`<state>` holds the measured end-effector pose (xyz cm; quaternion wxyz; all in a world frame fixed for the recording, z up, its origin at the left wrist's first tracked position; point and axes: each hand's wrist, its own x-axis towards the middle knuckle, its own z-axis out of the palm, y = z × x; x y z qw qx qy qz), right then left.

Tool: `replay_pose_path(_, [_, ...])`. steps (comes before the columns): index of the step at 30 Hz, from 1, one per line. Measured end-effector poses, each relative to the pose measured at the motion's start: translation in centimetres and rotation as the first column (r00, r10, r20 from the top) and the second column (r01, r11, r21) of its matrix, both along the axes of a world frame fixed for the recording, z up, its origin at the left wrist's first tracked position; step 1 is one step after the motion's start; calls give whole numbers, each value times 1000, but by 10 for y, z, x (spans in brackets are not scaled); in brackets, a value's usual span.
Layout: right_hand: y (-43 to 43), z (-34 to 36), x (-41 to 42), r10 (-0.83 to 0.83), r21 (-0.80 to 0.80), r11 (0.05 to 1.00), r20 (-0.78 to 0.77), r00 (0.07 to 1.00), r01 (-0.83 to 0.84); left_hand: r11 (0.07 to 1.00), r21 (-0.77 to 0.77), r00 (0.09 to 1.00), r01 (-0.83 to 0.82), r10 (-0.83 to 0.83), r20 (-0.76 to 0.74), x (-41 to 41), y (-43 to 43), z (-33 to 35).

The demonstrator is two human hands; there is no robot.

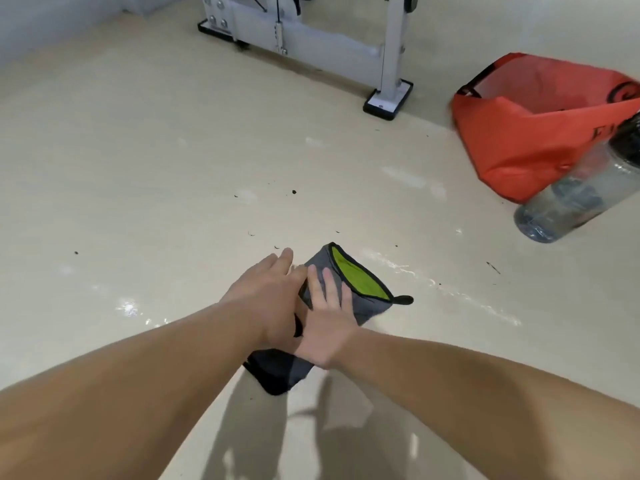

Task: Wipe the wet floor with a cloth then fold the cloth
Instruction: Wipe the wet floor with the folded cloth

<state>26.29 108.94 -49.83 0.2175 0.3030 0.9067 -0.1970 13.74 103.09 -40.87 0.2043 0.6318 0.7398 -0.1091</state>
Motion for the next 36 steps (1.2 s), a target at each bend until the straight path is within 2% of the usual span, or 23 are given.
replay_pose_path(3, [7, -6, 9, 7, 83, 997, -66, 998, -1, 1000, -9, 999, 9, -9, -37, 16, 4, -1])
replay_pose_path(6, [46, -6, 22, -35, 91, 995, -44, 998, 39, 997, -43, 997, -57, 55, -54, 33, 12, 2])
replay_pose_path(11, [134, -4, 91, -276, 111, 952, -78, 958, 284, 996, -65, 996, -62, 57, -74, 76, 37, -7])
replay_pose_path(16, [169, 1, 189, -598, 157, 787, -44, 800, 597, 997, -50, 998, 61, -62, -26, 119, 76, -22])
replay_pose_path(18, [150, -3, 218, -669, 207, 724, -18, 743, 658, 993, -42, 994, 109, -109, -18, 133, 90, -25])
replay_pose_path(21, [95, -14, 241, -706, 306, 655, -77, 704, 691, 986, -23, 986, 166, -166, -3, 153, 110, -29])
replay_pose_path(24, [52, -24, 248, -676, 317, 677, -87, 732, 664, 975, -10, 975, 222, -222, 0, 163, 121, -32])
replay_pose_path(28, [43, -29, 244, -632, 308, 716, -95, 769, 626, 979, -5, 978, 206, -206, 18, 161, 126, -38])
replay_pose_path(32, [79, -13, 221, -551, 251, 809, 9, 835, 531, 991, 73, 991, 109, -114, 76, 149, 123, -46])
replay_pose_path(36, [144, -11, 178, -417, 235, 886, 22, 909, 401, 988, 137, 996, -73, 65, 61, 134, 118, -47])
